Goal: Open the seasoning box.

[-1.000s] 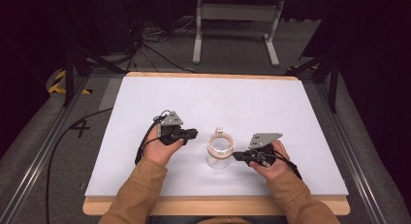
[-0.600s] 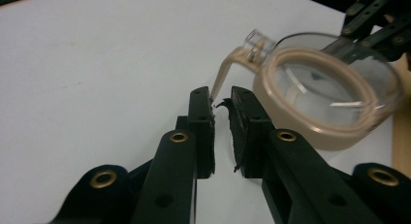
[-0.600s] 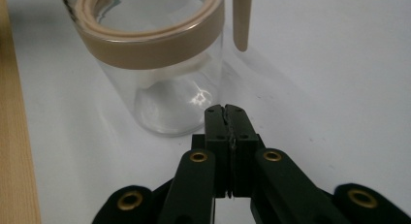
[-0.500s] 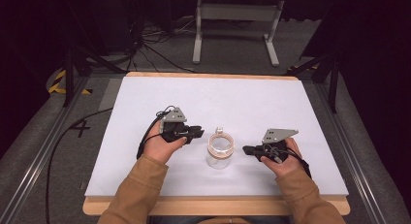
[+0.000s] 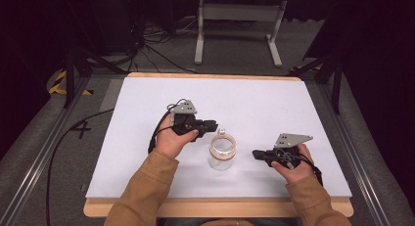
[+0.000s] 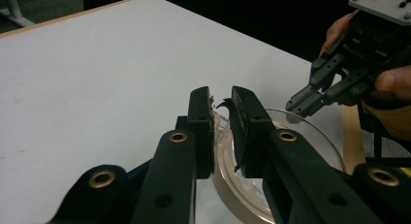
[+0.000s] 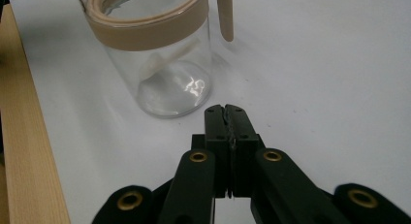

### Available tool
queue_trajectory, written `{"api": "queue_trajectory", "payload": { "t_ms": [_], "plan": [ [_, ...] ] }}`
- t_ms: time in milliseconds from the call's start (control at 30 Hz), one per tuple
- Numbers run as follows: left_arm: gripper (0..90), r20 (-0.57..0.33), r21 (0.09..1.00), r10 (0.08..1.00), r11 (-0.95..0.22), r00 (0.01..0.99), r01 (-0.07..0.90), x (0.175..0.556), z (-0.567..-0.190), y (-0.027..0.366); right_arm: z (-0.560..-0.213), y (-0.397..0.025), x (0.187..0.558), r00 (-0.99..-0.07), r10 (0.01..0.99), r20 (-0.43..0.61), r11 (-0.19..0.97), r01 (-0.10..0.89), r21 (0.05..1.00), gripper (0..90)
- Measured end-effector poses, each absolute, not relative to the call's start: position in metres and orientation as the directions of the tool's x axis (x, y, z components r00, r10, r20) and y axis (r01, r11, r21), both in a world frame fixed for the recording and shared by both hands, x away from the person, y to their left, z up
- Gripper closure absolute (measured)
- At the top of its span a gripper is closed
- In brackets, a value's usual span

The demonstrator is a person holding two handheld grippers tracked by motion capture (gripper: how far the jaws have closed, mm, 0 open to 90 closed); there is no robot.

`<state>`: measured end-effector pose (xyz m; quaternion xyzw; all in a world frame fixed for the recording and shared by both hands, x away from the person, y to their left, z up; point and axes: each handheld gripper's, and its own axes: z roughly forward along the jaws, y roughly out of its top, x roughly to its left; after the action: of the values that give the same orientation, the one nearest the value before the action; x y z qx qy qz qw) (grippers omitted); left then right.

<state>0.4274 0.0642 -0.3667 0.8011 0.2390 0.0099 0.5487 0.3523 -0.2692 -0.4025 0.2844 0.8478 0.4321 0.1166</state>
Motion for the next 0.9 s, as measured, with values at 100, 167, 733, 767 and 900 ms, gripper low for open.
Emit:
{"api": "queue_trajectory", "payload": {
  "t_ms": [100, 167, 733, 767, 900],
  "plan": [
    [80.4, -0.250, 0.882, 0.387, -0.287, 0.887, 0.374, 0.432, -0.369, 0.060, -0.403, -0.270, 0.348, -0.812, 0.582, 0.045, 0.465, 0.378, 0.800, 89.8],
    [80.3, -0.244, 0.878, 0.401, -0.296, 0.883, 0.377, 0.433, -0.372, 0.055, -0.403, -0.270, 0.347, -0.811, 0.584, 0.048, 0.465, 0.382, 0.799, 89.7],
    [87.0, -0.236, 0.873, 0.414, -0.307, 0.879, 0.379, 0.438, -0.381, 0.042, -0.406, -0.265, 0.342, -0.820, 0.569, 0.057, 0.468, 0.380, 0.798, 88.7],
    [87.3, -0.235, 0.872, 0.414, -0.309, 0.880, 0.378, 0.438, -0.381, 0.042, -0.406, -0.263, 0.342, -0.822, 0.566, 0.055, 0.469, 0.377, 0.799, 88.8],
    [89.6, -0.223, 0.872, 0.419, -0.317, 0.880, 0.372, 0.437, -0.379, 0.042, -0.404, -0.255, 0.339, -0.837, 0.543, 0.067, 0.461, 0.365, 0.809, 89.4]
  ]
}}
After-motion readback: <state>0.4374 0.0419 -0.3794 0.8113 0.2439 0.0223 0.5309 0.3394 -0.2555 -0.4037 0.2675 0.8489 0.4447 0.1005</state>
